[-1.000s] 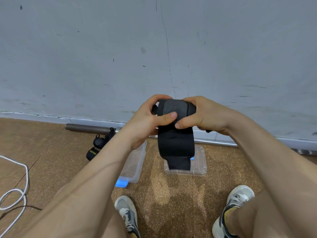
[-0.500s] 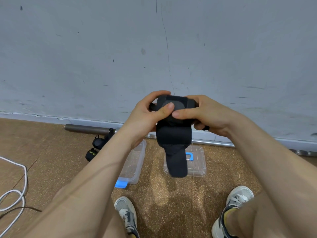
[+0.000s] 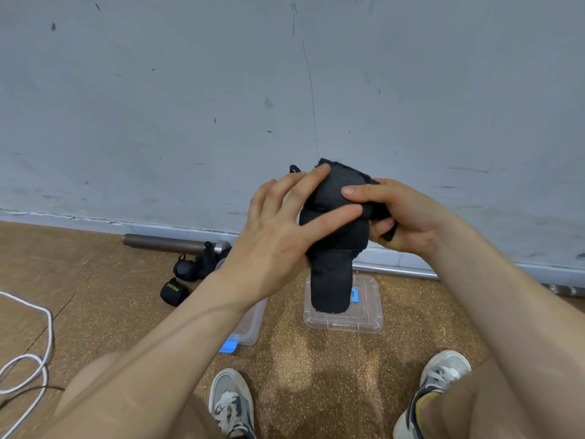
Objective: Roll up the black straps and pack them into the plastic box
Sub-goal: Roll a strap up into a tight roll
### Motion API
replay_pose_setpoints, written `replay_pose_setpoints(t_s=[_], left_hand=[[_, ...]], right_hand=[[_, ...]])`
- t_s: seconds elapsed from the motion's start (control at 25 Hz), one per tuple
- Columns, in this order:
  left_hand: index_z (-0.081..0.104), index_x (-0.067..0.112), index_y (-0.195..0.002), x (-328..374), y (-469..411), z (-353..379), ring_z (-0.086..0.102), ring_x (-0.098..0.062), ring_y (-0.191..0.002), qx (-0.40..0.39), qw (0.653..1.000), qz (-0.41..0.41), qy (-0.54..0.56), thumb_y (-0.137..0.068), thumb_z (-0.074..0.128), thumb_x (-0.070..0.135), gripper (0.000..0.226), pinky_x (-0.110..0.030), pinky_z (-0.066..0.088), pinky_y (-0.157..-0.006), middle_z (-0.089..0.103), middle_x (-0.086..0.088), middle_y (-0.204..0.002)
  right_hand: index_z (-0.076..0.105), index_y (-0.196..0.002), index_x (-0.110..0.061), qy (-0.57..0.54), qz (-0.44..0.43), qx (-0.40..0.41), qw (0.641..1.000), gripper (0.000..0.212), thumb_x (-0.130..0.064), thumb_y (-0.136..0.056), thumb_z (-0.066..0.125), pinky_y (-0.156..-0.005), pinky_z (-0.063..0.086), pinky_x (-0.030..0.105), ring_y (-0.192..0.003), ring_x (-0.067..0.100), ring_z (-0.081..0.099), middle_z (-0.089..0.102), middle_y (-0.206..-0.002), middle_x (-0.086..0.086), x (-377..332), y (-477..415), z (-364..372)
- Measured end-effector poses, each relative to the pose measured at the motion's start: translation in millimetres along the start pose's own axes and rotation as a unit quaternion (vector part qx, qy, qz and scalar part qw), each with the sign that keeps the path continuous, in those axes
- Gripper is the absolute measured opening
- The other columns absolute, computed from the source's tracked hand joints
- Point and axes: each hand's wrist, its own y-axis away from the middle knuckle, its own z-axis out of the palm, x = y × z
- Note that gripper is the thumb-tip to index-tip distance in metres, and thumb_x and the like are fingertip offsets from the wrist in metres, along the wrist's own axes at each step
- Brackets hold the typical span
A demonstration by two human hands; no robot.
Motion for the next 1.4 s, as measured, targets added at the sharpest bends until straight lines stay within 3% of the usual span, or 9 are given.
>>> replay_pose_setpoints(t_s=[0.12,0.28,0.4,0.52,0.72,0.96,1.2,1.32,1.4], left_hand=[[0.063,0.033,-0.114,2.2,1.5,-1.3,0.05,-0.025,-0.112,0.075,0.99,-0.002,0.123,-0.091,0.062,0.021,0.026,-0.048,0.046,-0.089,0.058,0.003,-0.124],[0.069,0.017,-0.108,-1.7,5.4,-9.5,0.063,-0.026,-0.077,0.023,0.989,0.07,0.127,-0.083,0.069,0.009,0.026,-0.04,0.053,-0.06,0.069,-0.002,-0.089],[0.07,0.014,-0.103,0.3,3.1,-17.7,0.064,-0.026,-0.067,-0.018,0.992,0.09,0.092,-0.077,0.064,0.006,0.028,-0.035,0.053,-0.053,0.07,-0.002,-0.079],[0.072,0.014,-0.095,-2.6,2.9,-27.0,0.065,-0.024,-0.066,-0.03,0.994,0.059,0.088,-0.073,0.052,0.011,0.03,-0.028,0.049,-0.053,0.07,0.0,-0.075],[0.074,0.016,-0.094,-15.2,0.0,-23.1,0.063,-0.016,-0.084,0.02,0.982,-0.069,0.172,-0.07,0.065,-0.004,0.033,-0.025,0.048,-0.072,0.069,0.005,-0.092],[0.072,0.03,-0.08,-9.0,-12.7,-14.1,0.062,0.012,-0.074,0.059,0.877,-0.322,0.352,-0.081,0.074,0.001,0.029,-0.006,0.045,-0.063,0.067,0.023,-0.076],[0.074,0.029,-0.085,-7.4,-14.4,-12.8,0.069,-0.002,-0.088,0.032,0.839,-0.345,0.42,-0.078,0.08,0.011,0.02,-0.022,0.055,-0.079,0.075,0.014,-0.087],[0.074,0.029,-0.089,-6.4,-14.7,-12.6,0.067,-0.011,-0.097,0.046,0.816,-0.347,0.461,-0.085,0.073,0.018,0.011,-0.033,0.056,-0.087,0.072,0.006,-0.098],[0.074,0.028,-0.088,-5.9,-15.1,-11.7,0.067,-0.011,-0.096,0.053,0.8,-0.357,0.479,-0.088,0.07,0.018,0.011,-0.033,0.055,-0.085,0.071,0.005,-0.1]], right_hand=[[0.062,-0.085,-0.015,0.032,0.014,0.002,0.999,0.006,-0.013,-0.08,0.065,-0.036,0.014,0.012,-0.044,0.001,0.038,0.052,-0.06,-0.005,3.8,-0.3,3.4],[0.061,-0.119,-0.021,0.151,-0.018,0.056,0.987,0.034,-0.008,-0.088,0.07,-0.036,0.025,0.016,-0.044,0.003,0.047,0.06,-0.081,-0.001,9.2,-1.9,7.1],[0.061,-0.126,-0.027,0.247,-0.046,0.057,0.966,0.045,-0.007,-0.087,0.072,-0.039,0.033,0.015,-0.046,-0.001,0.052,0.06,-0.091,-0.001,14.1,-0.1,10.8],[0.06,-0.128,-0.022,0.258,-0.051,0.048,0.964,0.046,0.004,-0.09,0.065,-0.038,0.038,0.01,-0.047,-0.007,0.057,0.059,-0.097,0.001,14.3,4.5,18.4],[0.059,-0.122,-0.026,0.356,-0.076,0.004,0.931,0.063,0.022,-0.083,0.045,-0.041,0.041,0.012,-0.054,-0.009,0.059,0.06,-0.094,-0.003,15.4,6.1,31.4],[0.058,-0.131,-0.029,0.265,-0.03,-0.046,0.963,0.066,0.015,-0.082,0.049,-0.062,0.058,0.029,-0.083,0.027,0.067,0.061,-0.111,0.013,17.7,1.1,24.1],[0.068,-0.118,-0.027,0.274,-0.081,-0.049,0.957,0.037,-0.005,-0.089,0.07,-0.069,0.058,0.028,-0.077,0.005,0.068,0.068,-0.088,-0.013,16.0,8.2,24.3],[0.063,-0.119,-0.031,0.309,-0.103,-0.013,0.945,0.039,-0.007,-0.089,0.071,-0.067,0.056,0.023,-0.078,0.001,0.068,0.068,-0.097,-0.01,17.3,9.5,29.2],[0.056,-0.131,-0.03,0.358,-0.128,0.009,0.925,0.052,-0.01,-0.087,0.073,-0.079,0.055,0.025,-0.09,0.004,0.065,0.066,-0.108,-0.011,17.8,8.2,30.3]])
